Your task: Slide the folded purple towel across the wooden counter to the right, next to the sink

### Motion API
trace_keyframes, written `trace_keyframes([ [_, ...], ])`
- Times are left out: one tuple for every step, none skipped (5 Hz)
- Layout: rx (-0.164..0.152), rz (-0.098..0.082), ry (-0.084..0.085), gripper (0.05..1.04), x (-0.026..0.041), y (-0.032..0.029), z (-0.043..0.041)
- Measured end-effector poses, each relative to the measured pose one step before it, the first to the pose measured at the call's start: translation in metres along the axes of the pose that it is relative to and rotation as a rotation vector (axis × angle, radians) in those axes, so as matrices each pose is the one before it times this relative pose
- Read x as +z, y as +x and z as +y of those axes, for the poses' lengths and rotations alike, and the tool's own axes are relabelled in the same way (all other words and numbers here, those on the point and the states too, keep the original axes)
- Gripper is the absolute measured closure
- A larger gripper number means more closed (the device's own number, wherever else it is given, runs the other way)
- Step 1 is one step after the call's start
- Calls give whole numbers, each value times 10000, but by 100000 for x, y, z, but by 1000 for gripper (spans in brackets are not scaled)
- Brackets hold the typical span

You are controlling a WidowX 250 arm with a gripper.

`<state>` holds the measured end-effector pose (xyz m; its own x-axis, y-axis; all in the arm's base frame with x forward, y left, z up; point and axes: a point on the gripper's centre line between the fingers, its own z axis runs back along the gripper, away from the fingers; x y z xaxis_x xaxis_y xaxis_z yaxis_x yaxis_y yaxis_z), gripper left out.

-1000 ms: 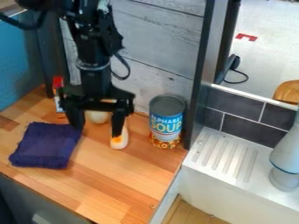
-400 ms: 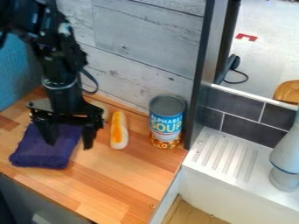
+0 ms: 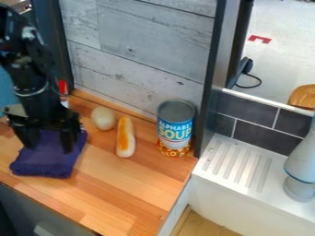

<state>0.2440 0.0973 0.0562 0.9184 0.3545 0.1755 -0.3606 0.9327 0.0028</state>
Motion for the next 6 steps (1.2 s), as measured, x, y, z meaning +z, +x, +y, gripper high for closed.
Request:
trace_keyframes([
  [126, -15, 41, 83, -924, 956, 1358],
  [321, 66, -147, 83, -1626, 1218, 280],
  [207, 190, 135, 83, -2059, 977, 298],
  [-62, 79, 141, 83, -1175, 312, 326],
  [237, 81, 54, 83, -784, 171, 1461],
  [-31, 137, -36, 83, -708, 175, 319],
])
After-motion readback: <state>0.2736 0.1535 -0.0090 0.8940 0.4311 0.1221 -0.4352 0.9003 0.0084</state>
